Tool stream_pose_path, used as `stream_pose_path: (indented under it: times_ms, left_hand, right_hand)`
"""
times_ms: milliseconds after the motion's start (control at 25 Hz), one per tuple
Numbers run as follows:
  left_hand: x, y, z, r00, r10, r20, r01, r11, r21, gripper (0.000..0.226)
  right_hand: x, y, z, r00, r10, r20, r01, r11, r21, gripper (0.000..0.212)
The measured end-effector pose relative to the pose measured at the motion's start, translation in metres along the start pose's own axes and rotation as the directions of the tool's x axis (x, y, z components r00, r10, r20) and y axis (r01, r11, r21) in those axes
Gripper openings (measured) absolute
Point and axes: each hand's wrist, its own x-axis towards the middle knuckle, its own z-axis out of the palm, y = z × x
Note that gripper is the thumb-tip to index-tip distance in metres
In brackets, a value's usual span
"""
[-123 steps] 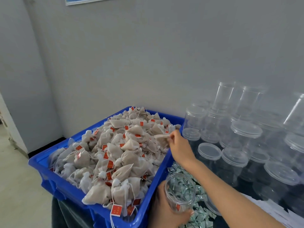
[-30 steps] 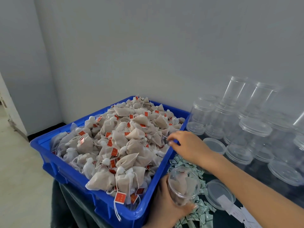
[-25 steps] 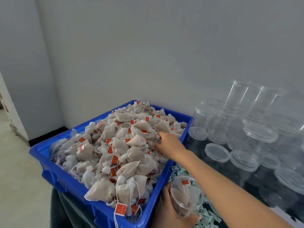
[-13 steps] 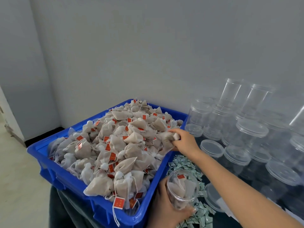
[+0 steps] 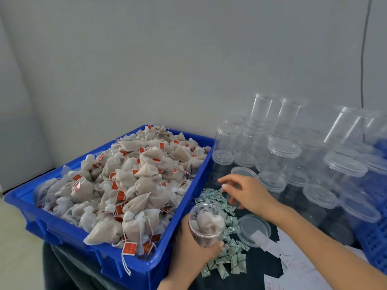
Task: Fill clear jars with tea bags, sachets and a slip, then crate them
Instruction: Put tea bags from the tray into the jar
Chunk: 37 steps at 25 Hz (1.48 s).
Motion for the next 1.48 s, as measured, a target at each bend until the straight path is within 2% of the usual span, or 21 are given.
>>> stream_pose_path:
  times_ms: [80, 240, 280, 360, 480, 560, 680, 760, 800, 840, 920, 960, 1040, 1080, 1160, 1240, 1280, 1320, 1400, 1480]
  left_hand:
    - [-0.002, 0.004, -0.001, 1.0, 0.003, -0.019, -0.003, 1.0, 0.002, 0.083]
    - [-0.011, 0.009, -0.001, 0.999, 0.012, 0.031, -0.011, 1.0, -0.005, 0.083]
    - [-0.012, 0.01, -0.002, 0.999, 0.021, 0.043, -0.022, 1.0, 0.005, 0.082]
    - [-0.013, 0.011, -0.004, 0.998, 0.008, 0.065, -0.009, 1.0, 0.018, 0.082]
    - [-0.015, 0.006, -0.008, 0.995, -0.069, 0.07, 0.07, 0.998, -0.004, 0.089]
    - [-0.016, 0.004, -0.009, 0.993, -0.09, 0.072, 0.089, 0.996, 0.016, 0.101]
    - [-0.015, 0.002, -0.008, 0.99, -0.112, 0.081, 0.104, 0.99, 0.091, 0.108]
    - [-0.015, 0.002, -0.007, 0.989, -0.128, 0.074, 0.118, 0.985, 0.125, 0.111]
    - [-0.014, 0.003, -0.007, 0.988, -0.138, 0.071, 0.128, 0.983, 0.135, 0.112]
    - [-0.014, 0.004, -0.006, 0.986, -0.151, 0.07, 0.14, 0.98, 0.141, 0.114]
    - [-0.012, 0.004, -0.006, 0.983, -0.167, 0.076, 0.155, 0.977, 0.149, 0.114]
    - [-0.012, 0.004, -0.005, 0.982, -0.172, 0.079, 0.158, 0.976, 0.151, 0.113]
    - [-0.012, 0.003, -0.005, 0.985, -0.159, 0.071, 0.147, 0.978, 0.149, 0.106]
    - [-0.012, 0.004, -0.004, 0.988, -0.142, 0.062, 0.131, 0.979, 0.153, 0.1]
    - [-0.012, 0.01, -0.004, 0.993, -0.099, 0.059, 0.088, 0.982, 0.167, 0.087]
    - [-0.01, 0.018, -0.005, 0.997, -0.068, 0.046, 0.06, 0.987, 0.149, 0.076]
    - [-0.01, 0.02, -0.005, 0.997, -0.073, 0.034, 0.068, 0.988, 0.136, 0.073]
    - [-0.01, 0.023, -0.006, 0.996, -0.087, 0.025, 0.084, 0.989, 0.118, 0.071]
    - [-0.011, 0.033, -0.003, 0.997, -0.074, 0.026, 0.072, 0.993, 0.093, 0.072]
    - [-0.016, 0.046, 0.004, 0.997, -0.027, 0.068, 0.021, 0.996, 0.091, 0.075]
  right_hand:
    - [0.003, 0.023, 0.007, 0.996, 0.079, -0.046, -0.085, 0.985, -0.149, 0.022]
    - [-0.001, 0.065, 0.07, 0.963, 0.168, 0.211, -0.052, 0.884, -0.465, 0.025]
    - [-0.003, 0.07, 0.083, 0.957, 0.185, 0.222, -0.043, 0.85, -0.525, 0.026]
    - [-0.003, 0.076, 0.095, 0.978, 0.16, 0.133, -0.054, 0.814, -0.578, 0.027]
    - [-0.005, 0.076, 0.092, 0.994, 0.1, 0.052, -0.054, 0.83, -0.555, 0.021]
    - [-0.007, 0.073, 0.082, 0.997, 0.076, -0.005, -0.07, 0.881, -0.467, 0.014]
    - [-0.013, 0.052, 0.056, 0.972, 0.072, -0.224, -0.105, 0.985, -0.137, 0.009]
    - [-0.022, 0.031, 0.04, 0.944, 0.001, -0.33, 0.02, 0.998, 0.06, 0.009]
    - [-0.029, 0.02, 0.034, 0.945, -0.091, -0.313, 0.108, 0.993, 0.038, 0.009]
    - [-0.034, 0.012, 0.032, 0.954, -0.196, -0.227, 0.187, 0.98, -0.063, 0.009]
    - [-0.043, 0.002, 0.037, 0.953, -0.292, 0.077, 0.3, 0.894, -0.334, 0.028]
    - [-0.047, 0.002, 0.041, 0.943, -0.274, 0.187, 0.33, 0.839, -0.432, 0.047]
    - [-0.049, 0.005, 0.047, 0.936, -0.22, 0.275, 0.337, 0.785, -0.519, 0.082]
    - [-0.049, 0.006, 0.051, 0.932, -0.21, 0.296, 0.345, 0.768, -0.54, 0.09]
    - [-0.051, 0.006, 0.056, 0.936, -0.171, 0.308, 0.322, 0.766, -0.556, 0.09]
    - [-0.053, 0.002, 0.054, 0.952, -0.156, 0.262, 0.274, 0.815, -0.511, 0.073]
    - [-0.055, 0.002, 0.051, 0.965, -0.179, 0.191, 0.247, 0.863, -0.441, 0.06]
    - [-0.057, 0.004, 0.046, 0.976, -0.204, 0.071, 0.216, 0.918, -0.334, 0.048]
    - [-0.069, 0.016, 0.028, 0.958, -0.2, -0.206, 0.175, 0.975, -0.135, 0.043]
    - [-0.085, 0.04, 0.005, 0.927, -0.131, -0.351, 0.079, 0.984, -0.158, 0.039]
